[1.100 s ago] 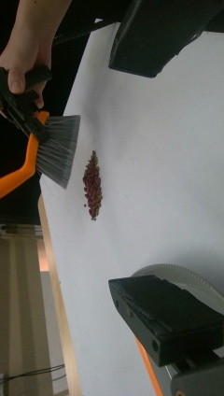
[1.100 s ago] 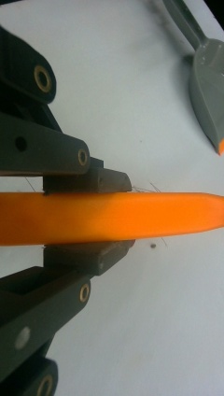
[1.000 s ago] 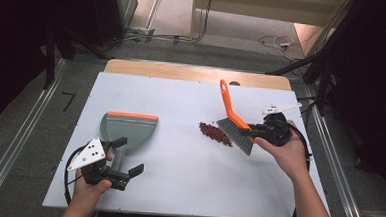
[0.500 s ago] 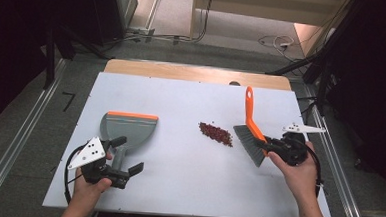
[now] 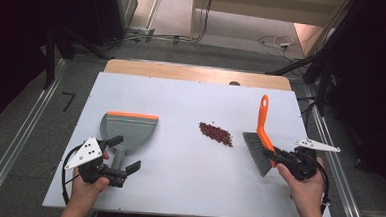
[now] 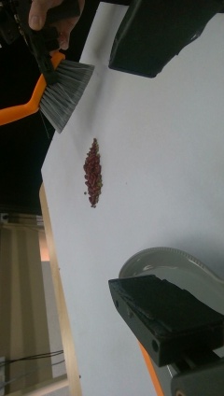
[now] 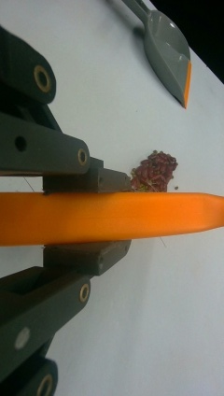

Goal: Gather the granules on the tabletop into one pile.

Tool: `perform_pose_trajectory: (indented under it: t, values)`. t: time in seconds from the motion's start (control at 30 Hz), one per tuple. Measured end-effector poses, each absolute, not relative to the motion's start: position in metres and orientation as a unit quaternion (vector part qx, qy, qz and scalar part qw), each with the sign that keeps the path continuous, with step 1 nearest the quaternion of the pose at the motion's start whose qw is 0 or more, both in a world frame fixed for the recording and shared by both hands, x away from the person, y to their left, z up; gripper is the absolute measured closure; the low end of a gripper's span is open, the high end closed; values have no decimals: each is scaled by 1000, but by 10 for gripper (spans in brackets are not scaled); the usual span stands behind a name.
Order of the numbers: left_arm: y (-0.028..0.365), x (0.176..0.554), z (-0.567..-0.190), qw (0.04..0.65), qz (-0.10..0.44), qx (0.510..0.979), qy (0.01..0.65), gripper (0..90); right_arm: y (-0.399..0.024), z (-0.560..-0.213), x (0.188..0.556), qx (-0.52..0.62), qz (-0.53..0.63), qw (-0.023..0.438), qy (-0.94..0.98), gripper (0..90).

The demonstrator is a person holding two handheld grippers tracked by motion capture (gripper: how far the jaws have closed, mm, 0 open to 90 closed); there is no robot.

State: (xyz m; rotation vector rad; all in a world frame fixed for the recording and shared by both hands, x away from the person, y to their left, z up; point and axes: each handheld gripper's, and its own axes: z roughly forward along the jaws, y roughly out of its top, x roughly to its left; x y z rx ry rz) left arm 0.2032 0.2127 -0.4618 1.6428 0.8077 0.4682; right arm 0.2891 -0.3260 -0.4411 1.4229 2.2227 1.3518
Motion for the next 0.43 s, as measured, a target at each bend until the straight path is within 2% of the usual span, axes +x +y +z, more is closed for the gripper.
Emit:
perform_pose_trajectory:
  t: [0.43]
  values:
    - [217,204,-463,584,204,701,353,0,-327,-446,290,482,454,86,744,682]
